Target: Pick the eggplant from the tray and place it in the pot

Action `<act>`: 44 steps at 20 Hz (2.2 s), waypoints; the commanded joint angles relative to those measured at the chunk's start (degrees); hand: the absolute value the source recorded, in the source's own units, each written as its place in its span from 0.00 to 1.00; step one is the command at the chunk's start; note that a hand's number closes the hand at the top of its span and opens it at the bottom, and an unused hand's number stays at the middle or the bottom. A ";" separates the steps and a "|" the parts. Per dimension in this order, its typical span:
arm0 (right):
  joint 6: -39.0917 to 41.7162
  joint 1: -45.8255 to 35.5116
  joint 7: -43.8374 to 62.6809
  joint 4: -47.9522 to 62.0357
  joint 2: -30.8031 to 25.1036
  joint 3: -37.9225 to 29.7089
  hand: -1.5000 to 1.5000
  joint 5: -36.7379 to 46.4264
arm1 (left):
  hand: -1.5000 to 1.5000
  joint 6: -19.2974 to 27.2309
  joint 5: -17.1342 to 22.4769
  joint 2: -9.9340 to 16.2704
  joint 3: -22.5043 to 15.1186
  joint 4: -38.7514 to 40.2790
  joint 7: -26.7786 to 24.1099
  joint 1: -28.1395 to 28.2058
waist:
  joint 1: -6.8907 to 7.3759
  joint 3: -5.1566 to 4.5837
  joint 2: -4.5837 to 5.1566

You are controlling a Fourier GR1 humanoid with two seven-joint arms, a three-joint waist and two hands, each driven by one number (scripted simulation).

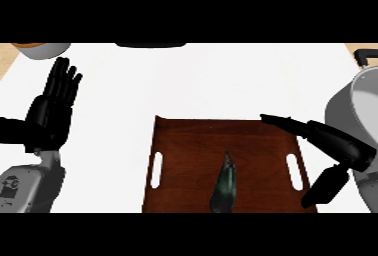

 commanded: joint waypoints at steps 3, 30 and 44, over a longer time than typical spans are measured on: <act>0.09 -1.69 12.50 -1.73 8.09 5.78 0.00 4.57 | 0.50 -0.38 -1.12 -0.47 0.87 2.38 1.45 -3.95 | 0.05 0.03 0.10; -2.52 5.91 8.67 3.48 23.79 7.85 0.00 26.38 | 0.50 -6.30 -4.22 -5.37 5.52 2.90 -2.68 1.09 | -0.03 0.05 0.07; -8.13 2.65 -5.66 16.90 28.77 10.42 1.00 33.53 | 0.50 -6.03 -5.82 -6.17 6.10 2.05 -0.04 -1.23 | 0.12 0.07 0.08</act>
